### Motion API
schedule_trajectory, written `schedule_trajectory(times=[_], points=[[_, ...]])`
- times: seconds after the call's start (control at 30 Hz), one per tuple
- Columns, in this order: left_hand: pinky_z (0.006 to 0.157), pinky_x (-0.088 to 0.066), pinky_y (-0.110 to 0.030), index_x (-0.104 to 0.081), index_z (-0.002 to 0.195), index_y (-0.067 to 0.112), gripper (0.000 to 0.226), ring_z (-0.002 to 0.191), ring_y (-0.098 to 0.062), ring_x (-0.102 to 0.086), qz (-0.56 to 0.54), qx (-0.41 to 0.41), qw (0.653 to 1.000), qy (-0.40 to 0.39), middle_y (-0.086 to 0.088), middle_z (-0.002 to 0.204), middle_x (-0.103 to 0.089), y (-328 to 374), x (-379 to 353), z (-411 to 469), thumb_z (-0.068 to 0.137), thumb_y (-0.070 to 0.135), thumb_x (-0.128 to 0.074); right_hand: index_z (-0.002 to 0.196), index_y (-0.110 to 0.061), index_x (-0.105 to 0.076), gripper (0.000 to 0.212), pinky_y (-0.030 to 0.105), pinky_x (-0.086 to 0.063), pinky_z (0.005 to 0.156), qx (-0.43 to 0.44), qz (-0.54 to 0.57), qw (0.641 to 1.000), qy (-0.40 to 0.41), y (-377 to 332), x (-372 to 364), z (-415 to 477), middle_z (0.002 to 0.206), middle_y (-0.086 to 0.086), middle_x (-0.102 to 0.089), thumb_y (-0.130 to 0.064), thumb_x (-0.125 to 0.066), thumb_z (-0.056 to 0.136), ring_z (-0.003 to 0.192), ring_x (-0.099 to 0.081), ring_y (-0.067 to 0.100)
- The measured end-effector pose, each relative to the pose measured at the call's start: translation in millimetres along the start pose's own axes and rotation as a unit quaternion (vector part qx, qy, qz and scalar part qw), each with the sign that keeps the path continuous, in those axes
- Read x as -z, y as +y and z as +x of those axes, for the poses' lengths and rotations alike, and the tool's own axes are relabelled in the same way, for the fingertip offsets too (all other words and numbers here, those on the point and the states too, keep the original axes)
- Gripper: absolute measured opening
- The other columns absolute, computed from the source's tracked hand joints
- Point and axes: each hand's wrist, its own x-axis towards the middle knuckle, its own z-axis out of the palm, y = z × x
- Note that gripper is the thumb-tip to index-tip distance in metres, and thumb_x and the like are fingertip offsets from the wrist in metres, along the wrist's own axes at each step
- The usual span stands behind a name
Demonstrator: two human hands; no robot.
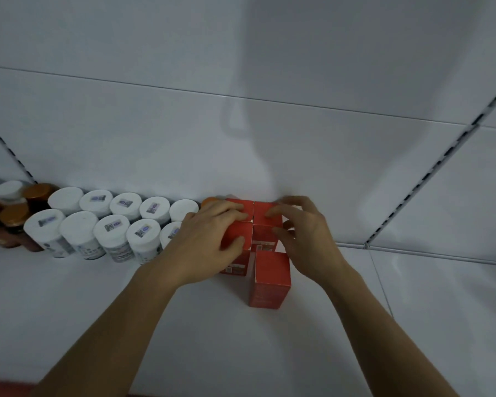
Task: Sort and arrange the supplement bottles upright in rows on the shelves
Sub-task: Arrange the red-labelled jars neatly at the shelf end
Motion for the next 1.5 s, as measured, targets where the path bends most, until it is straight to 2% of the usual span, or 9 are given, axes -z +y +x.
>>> schedule_trajectory(times=[0.2,0.33,0.5,0.7,0.87,1.0,1.17,1.3,1.5], points=[[0.103,-0.047,-0.044,-0.063,0.132,0.028,0.056,0.138,-0.004,-0.038,-0.018,-0.012,1.000,0.001,0.021,0.140,-0.051,-5.3,-0.9,1.4,0.085,0.053,-0.046,0.123,-0.027,-0.062,0.023,0.014,-0.052,0.082,-0.031,0.147,0.987,0.051,-10.5,20.5,-40.1,0.136,-0.011,-0.049,-0.031,-0.058,0.100,0.108,-0.062,0.005],[0.103,-0.045,-0.045,-0.061,0.133,0.029,0.057,0.138,-0.001,-0.035,-0.024,-0.008,1.000,0.001,0.023,0.140,-0.049,-4.9,-0.3,0.9,0.085,0.055,-0.044,0.127,-0.041,-0.050,0.059,0.025,-0.051,0.079,0.006,0.148,0.984,-0.104,-2.4,17.2,-72.6,0.131,-0.017,-0.056,-0.056,-0.076,0.076,0.112,-0.057,0.017],[0.103,-0.045,-0.043,-0.061,0.133,0.030,0.057,0.138,-0.001,-0.035,-0.026,-0.011,1.000,-0.001,0.024,0.140,-0.049,-5.8,-0.6,0.2,0.085,0.056,-0.043,0.121,-0.035,-0.052,0.057,0.033,-0.055,0.067,-0.046,0.192,0.980,-0.005,7.7,7.7,-63.1,0.118,-0.017,-0.061,-0.019,-0.085,0.078,0.092,-0.062,0.019],[0.105,-0.044,-0.041,-0.061,0.134,0.028,0.057,0.140,-0.003,-0.035,-0.019,-0.019,1.000,-0.002,0.022,0.141,-0.049,-8.3,-0.8,1.1,0.087,0.056,-0.043,0.111,-0.030,-0.063,0.047,0.025,-0.059,0.081,-0.030,0.144,0.989,0.020,-1.1,-3.2,-45.6,0.122,-0.010,-0.050,-0.006,-0.085,0.077,0.093,-0.063,0.010],[0.103,-0.043,-0.043,-0.060,0.134,0.028,0.060,0.139,-0.004,-0.035,-0.009,-0.011,1.000,-0.006,0.021,0.142,-0.048,-3.6,1.3,-0.6,0.086,0.057,-0.040,0.132,-0.042,-0.038,0.075,0.033,-0.058,0.075,-0.043,0.085,0.995,0.012,4.8,-29.5,-59.2,0.115,-0.010,-0.053,-0.008,-0.081,0.080,0.088,-0.062,0.007],[0.101,-0.034,-0.041,-0.057,0.132,0.031,0.053,0.132,-0.004,-0.041,0.065,-0.018,0.998,-0.020,0.022,0.139,-0.046,1.8,6.0,3.6,0.088,0.055,-0.041,0.154,-0.048,-0.012,0.105,0.021,-0.055,0.088,-0.086,0.151,0.981,-0.090,19.3,-15.0,-74.0,0.125,-0.013,-0.056,-0.012,-0.081,0.083,0.101,-0.065,0.005],[0.096,-0.022,-0.035,-0.057,0.130,0.028,0.031,0.123,-0.006,-0.042,0.101,-0.056,0.993,0.005,0.018,0.131,-0.048,31.0,3.6,33.3,0.100,0.033,-0.051,0.143,-0.035,-0.044,0.061,0.025,-0.053,0.093,-0.129,-0.020,0.987,-0.093,59.3,62.7,-91.8,0.129,-0.010,-0.057,-0.033,-0.074,0.090,0.111,-0.059,0.007],[0.104,-0.019,-0.034,-0.055,0.136,0.029,0.036,0.134,-0.007,-0.036,0.086,-0.117,0.989,-0.031,0.016,0.137,-0.046,83.4,-28.9,70.1,0.101,0.036,-0.049,0.146,-0.028,-0.045,0.056,0.026,-0.040,0.103,-0.170,-0.174,0.968,-0.061,82.6,145.9,-109.8,0.144,-0.005,-0.052,-0.039,-0.066,0.095,0.126,-0.054,0.014],[0.106,-0.027,-0.040,-0.053,0.139,0.030,0.056,0.135,-0.008,-0.038,0.046,-0.186,0.978,-0.087,0.014,0.142,-0.045,185.4,-97.3,115.3,0.089,0.047,-0.034,0.141,-0.026,-0.051,0.050,0.037,-0.045,0.103,-0.237,-0.258,0.936,0.028,117.2,256.5,-165.8,0.140,-0.003,-0.053,-0.039,-0.064,0.095,0.125,-0.054,0.022]])
